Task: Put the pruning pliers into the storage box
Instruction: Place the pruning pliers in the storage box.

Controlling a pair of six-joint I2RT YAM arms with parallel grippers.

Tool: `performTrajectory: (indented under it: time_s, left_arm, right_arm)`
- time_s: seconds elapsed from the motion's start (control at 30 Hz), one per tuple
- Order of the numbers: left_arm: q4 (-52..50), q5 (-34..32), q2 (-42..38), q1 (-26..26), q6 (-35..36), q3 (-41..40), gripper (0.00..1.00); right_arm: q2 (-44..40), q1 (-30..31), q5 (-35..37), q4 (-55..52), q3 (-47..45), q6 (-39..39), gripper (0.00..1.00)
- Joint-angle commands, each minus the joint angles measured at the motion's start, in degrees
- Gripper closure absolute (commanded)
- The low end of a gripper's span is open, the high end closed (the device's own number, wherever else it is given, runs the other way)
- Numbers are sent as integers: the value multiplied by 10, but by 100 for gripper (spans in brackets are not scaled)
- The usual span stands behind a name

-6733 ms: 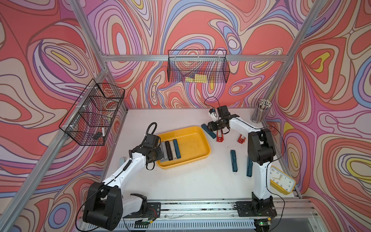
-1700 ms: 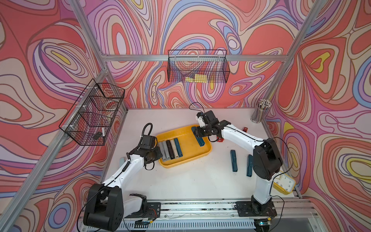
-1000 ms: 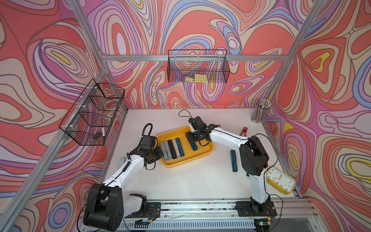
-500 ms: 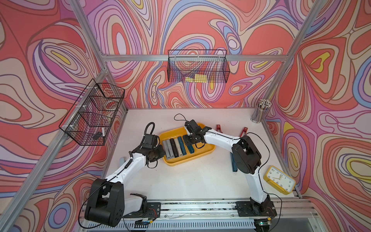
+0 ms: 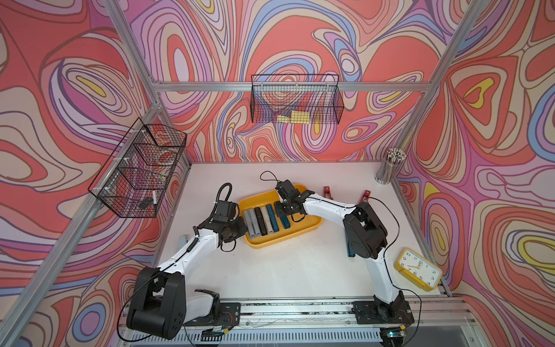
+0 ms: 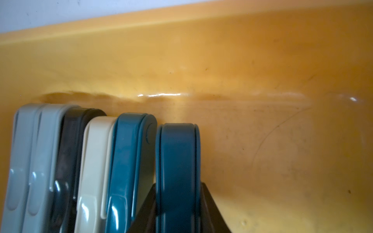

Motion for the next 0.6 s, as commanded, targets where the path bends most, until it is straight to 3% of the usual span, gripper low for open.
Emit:
performTrajectory:
  time_s: [0.0, 0.57]
  left_arm:
    - [24, 12, 1, -6, -3, 8, 100]
    - [24, 12, 0, -7, -3, 7, 100]
  right_arm:
    - [12, 2, 10, 17, 12, 9, 97]
    - [35, 2, 2, 10, 30, 13, 94]
